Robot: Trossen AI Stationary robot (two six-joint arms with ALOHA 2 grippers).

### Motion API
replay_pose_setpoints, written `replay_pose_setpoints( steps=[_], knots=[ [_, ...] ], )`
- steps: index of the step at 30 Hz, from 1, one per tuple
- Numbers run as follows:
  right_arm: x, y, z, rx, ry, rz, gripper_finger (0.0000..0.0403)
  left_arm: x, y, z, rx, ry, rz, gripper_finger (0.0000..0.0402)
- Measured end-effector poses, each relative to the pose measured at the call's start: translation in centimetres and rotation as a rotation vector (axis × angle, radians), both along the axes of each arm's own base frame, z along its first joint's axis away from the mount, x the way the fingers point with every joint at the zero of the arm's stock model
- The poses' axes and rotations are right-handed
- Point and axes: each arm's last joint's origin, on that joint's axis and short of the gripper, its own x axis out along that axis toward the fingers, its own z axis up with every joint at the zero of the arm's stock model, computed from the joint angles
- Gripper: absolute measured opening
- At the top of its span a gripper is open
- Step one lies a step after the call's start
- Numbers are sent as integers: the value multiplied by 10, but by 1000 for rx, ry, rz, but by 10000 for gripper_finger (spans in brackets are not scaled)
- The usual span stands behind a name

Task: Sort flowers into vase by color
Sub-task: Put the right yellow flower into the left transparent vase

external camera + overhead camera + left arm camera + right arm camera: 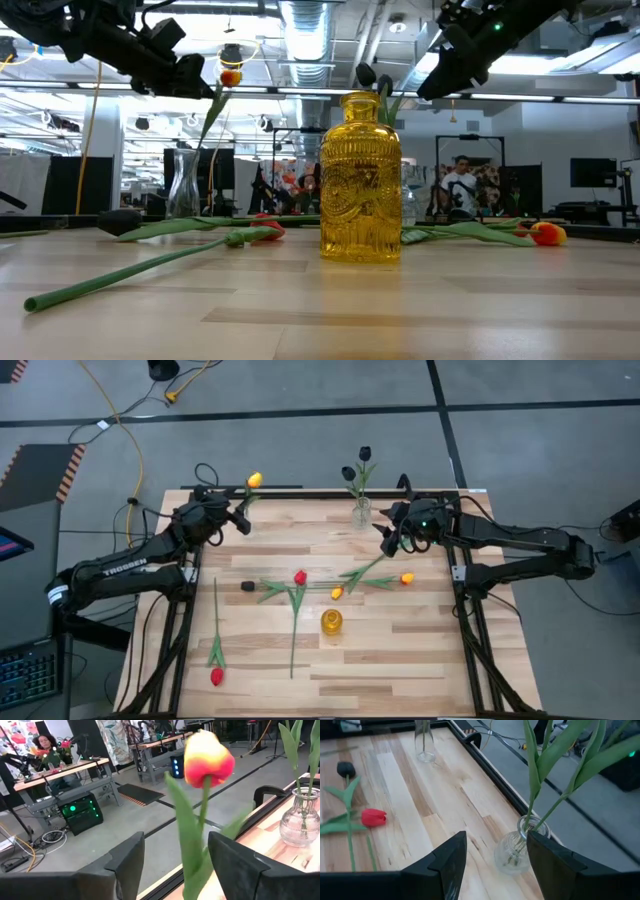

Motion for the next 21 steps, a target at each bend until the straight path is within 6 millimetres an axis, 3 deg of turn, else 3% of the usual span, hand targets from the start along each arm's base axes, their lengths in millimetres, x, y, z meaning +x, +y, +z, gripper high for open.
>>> replay_pose_setpoints(
  steps=[14, 21],
  knots=[
    [-5, 2, -8, 299, -111, -201, 235, -35, -23, 11, -18, -69, -8, 213],
    [-14, 5, -20, 486, -73, -359, 235, -46, -33, 14, -12, -92, -85, 213]
  ],
)
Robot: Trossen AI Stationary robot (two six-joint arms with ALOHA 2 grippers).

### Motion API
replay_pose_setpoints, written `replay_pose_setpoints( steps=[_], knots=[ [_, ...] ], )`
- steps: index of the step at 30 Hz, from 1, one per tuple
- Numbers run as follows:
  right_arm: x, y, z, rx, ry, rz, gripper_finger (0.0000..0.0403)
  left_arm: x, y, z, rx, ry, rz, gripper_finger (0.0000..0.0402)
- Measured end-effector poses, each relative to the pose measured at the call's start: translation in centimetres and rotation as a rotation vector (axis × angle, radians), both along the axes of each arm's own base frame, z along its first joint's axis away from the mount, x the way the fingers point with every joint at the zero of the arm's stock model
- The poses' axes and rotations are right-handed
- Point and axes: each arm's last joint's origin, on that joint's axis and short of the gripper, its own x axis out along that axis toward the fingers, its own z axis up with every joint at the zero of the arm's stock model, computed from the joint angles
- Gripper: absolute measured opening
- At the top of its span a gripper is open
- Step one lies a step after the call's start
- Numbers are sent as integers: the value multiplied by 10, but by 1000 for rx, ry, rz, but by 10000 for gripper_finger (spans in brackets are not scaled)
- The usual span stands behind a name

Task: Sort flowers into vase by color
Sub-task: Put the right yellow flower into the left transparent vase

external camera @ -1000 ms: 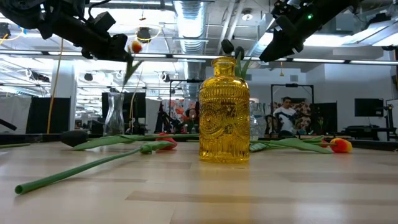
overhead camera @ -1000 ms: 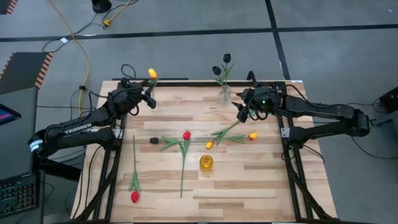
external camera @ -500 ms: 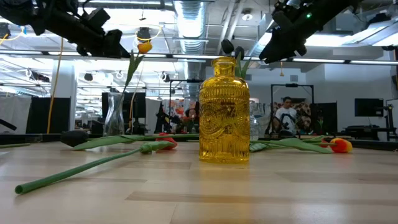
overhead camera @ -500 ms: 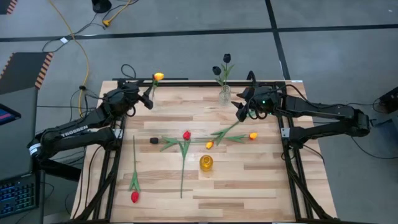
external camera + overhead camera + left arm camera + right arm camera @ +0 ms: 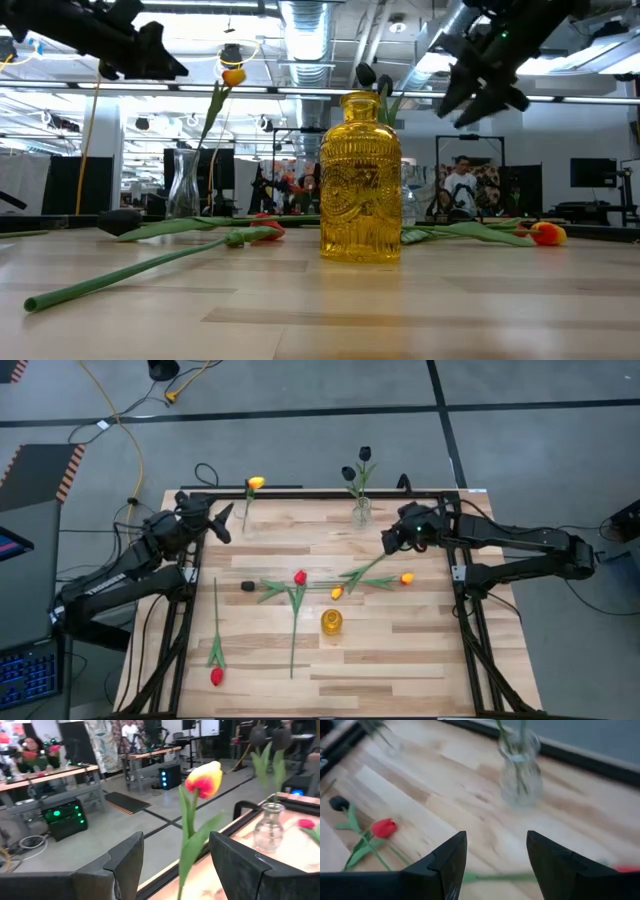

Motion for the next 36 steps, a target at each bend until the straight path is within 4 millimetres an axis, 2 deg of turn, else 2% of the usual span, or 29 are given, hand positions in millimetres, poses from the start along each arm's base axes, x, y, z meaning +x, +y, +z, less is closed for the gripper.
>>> replay_pose_setpoints(
  steps=[4, 10, 19, 27, 36],
  knots=[
    [0, 7, -2, 36, 22, 62, 235, -1, -2, -1, -7, 9, -20, 213],
    [11, 24, -6, -41, 89, 274, 235, 0, -3, -3, -29, 24, -94, 213],
    [43, 52, -44, -116, 326, 558, 235, 1, -4, -6, -54, 31, -139, 213],
    [64, 60, -79, -93, 455, 608, 222, 1, -4, -9, -84, 42, -137, 213],
    [81, 61, -102, -120, 493, 671, 187, 1, -4, -11, -99, 57, -136, 213]
  ],
)
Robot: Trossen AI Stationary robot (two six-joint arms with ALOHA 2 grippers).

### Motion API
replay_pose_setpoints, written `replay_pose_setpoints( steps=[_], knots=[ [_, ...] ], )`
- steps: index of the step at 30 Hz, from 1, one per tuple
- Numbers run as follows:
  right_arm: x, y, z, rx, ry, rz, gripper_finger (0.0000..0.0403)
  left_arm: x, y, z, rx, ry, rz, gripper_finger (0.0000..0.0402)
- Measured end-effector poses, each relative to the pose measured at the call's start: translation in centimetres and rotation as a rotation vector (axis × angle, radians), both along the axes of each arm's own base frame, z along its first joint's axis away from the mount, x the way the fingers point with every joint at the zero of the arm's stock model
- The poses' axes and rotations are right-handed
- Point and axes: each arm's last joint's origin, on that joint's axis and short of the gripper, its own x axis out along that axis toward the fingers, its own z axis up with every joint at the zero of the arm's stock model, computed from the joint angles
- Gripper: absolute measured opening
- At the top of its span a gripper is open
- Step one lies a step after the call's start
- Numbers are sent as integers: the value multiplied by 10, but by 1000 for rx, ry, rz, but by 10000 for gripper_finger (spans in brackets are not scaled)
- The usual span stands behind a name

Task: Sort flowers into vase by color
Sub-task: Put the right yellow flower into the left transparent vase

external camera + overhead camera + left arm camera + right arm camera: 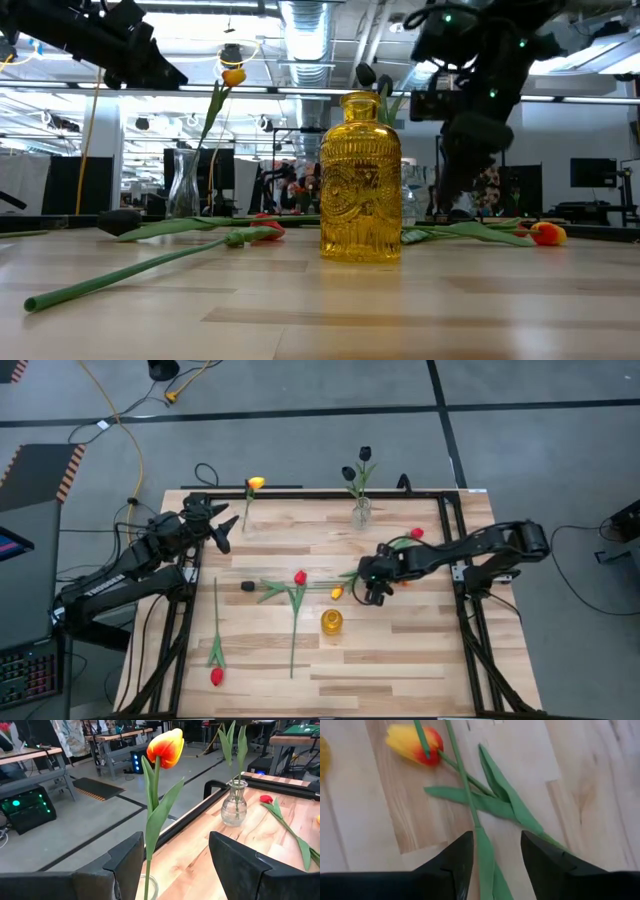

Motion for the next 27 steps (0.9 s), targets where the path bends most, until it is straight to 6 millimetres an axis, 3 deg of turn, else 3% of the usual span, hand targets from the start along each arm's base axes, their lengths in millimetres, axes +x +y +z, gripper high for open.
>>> replay_pose_setpoints(
  steps=[15, 27],
  knots=[
    [8, 0, -36, -2, 135, 0, 169, 0, 0, 0, -18, -11, 3, 213],
    [5, 1, -35, -20, 170, 62, 36, 1, -1, 0, -34, -26, -22, 213]
  ],
)
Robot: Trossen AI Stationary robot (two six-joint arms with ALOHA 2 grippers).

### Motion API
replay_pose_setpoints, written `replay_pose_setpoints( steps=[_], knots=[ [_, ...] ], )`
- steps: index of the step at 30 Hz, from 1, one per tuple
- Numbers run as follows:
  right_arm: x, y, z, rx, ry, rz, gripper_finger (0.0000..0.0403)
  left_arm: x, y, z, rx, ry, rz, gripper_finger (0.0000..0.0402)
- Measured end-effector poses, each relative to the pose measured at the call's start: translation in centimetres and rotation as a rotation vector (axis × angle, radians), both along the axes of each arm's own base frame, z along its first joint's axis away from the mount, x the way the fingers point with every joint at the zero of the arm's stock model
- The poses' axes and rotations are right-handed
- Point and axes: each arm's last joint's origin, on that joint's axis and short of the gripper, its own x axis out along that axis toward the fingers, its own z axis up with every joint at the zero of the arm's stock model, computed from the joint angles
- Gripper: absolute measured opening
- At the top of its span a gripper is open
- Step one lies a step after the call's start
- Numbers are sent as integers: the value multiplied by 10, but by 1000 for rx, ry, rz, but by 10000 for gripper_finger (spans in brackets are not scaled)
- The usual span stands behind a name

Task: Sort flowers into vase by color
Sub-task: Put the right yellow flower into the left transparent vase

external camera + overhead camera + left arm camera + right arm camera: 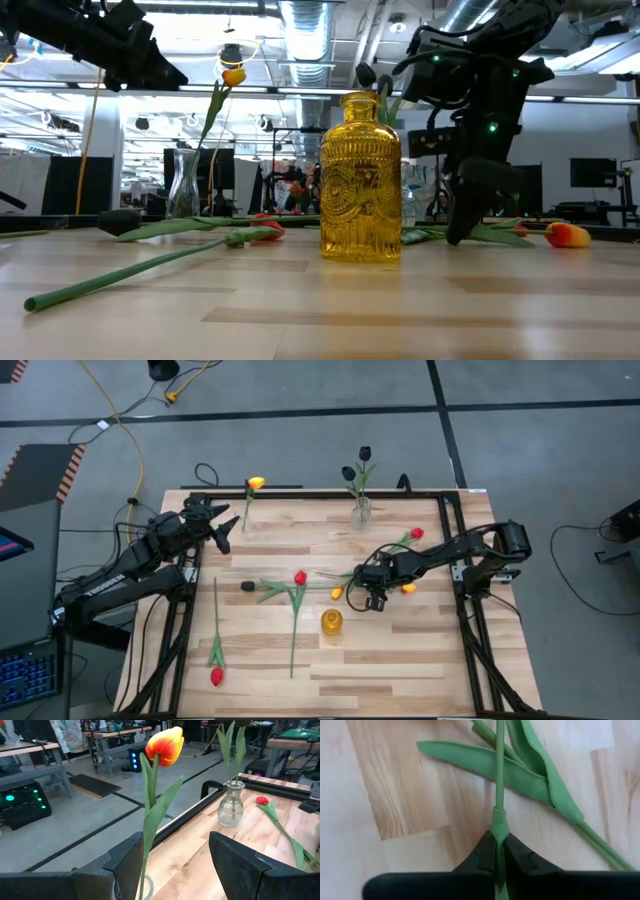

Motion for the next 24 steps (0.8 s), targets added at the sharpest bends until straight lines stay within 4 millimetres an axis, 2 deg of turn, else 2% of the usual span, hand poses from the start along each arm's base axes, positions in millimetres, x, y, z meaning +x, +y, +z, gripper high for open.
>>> replay_pose_setpoints(
  steps=[4, 9, 13, 18, 24],
  knots=[
    [0, -1, 3, -9, 28, 12, 36, 2, -2, 1, -27, -38, -75, 213],
    [3, 0, 17, -12, 85, 16, 66, 3, -3, 2, -47, -58, -141, 213],
    [9, 1, 31, -34, 113, 97, 66, 4, -5, 2, -64, -68, -200, 213],
    [19, 2, 53, -130, 127, 218, 50, 6, -7, 5, -89, -122, -298, 213],
    [30, 4, 78, -313, 137, 329, 49, 7, -10, 12, -93, -194, -402, 213]
  ],
)
